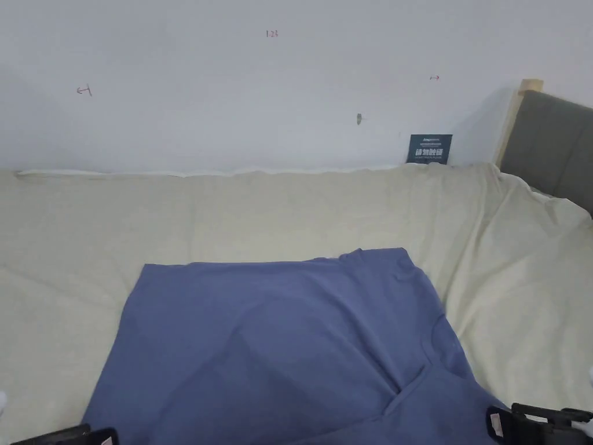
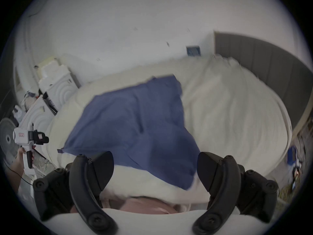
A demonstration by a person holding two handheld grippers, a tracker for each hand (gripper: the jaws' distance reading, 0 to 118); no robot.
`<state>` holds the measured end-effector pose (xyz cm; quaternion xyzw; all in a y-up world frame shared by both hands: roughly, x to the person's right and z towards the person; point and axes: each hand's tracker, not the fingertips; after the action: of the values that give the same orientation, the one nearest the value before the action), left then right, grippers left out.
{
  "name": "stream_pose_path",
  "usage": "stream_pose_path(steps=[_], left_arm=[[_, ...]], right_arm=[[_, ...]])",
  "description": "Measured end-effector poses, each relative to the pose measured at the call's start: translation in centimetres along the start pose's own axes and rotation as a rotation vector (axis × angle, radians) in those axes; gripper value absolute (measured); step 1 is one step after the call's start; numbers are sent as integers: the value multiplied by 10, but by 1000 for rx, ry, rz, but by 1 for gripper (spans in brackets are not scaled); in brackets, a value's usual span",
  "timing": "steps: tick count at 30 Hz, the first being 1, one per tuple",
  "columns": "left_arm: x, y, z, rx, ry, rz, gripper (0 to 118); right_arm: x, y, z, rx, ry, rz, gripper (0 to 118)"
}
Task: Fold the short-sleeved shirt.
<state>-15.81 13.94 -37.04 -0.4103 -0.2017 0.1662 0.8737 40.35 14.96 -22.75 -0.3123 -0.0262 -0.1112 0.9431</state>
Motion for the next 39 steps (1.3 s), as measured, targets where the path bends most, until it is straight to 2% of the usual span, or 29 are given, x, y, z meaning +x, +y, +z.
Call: stream_pose_path(steps=[3,5,6,7,8,9,11,12,13,16,22,25,26,27,28,29,30,37,38,39], left_arm=[[9,-10,16,111,-53,26,118],[16,-18,25,176,-24,2,118],[21,-23,29,221,25,-37,115],[25,-27,34,258,59,-68,105],[30,-30,41,298,91,-100,72],[34,-33,46,339,113,-129,0],[37,-33,54,367,186,-163,0],[34,-30,59,366,161,-175,0],[33,-27,62,361,157,-181,0],[25,-19,62,356,275,-204,0],[-24,-6,-5,-23,272,-43,0],[-35,-9,-31,-97,282,-90,0],[-31,-13,-41,-107,285,-121,6],[-33,-13,-47,-110,291,-138,45],[-35,-14,-55,-136,277,-140,90],[-37,-15,-63,-177,253,-120,118],[-33,-14,-68,-156,227,-116,118],[-34,-28,-112,-287,364,-158,116],[-36,-26,-108,-288,384,-173,112],[-36,-26,-106,-279,385,-168,93]], right_arm=[[-31,-1,9,118,57,32,103],[-48,-4,10,171,72,44,101],[-55,-7,12,197,80,33,85],[-60,-9,13,220,92,24,58],[-65,-10,13,218,100,17,20],[-71,-10,9,214,93,9,0],[-78,-15,6,218,75,1,0],[-79,-14,5,210,127,0,0],[-80,-13,5,214,131,11,0],[-95,-13,4,214,115,81,0],[-96,-9,-2,178,168,40,0],[-92,-13,-10,140,161,30,0],[-91,-15,-12,124,158,30,0],[-90,-18,-13,112,157,29,0],[-89,-21,-14,105,156,27,0],[-87,-21,-13,97,156,26,0],[-86,-22,-14,86,157,27,0],[-80,-25,-16,43,149,46,0],[-79,-26,-17,38,149,45,0],[-77,-28,-18,33,148,42,0]])
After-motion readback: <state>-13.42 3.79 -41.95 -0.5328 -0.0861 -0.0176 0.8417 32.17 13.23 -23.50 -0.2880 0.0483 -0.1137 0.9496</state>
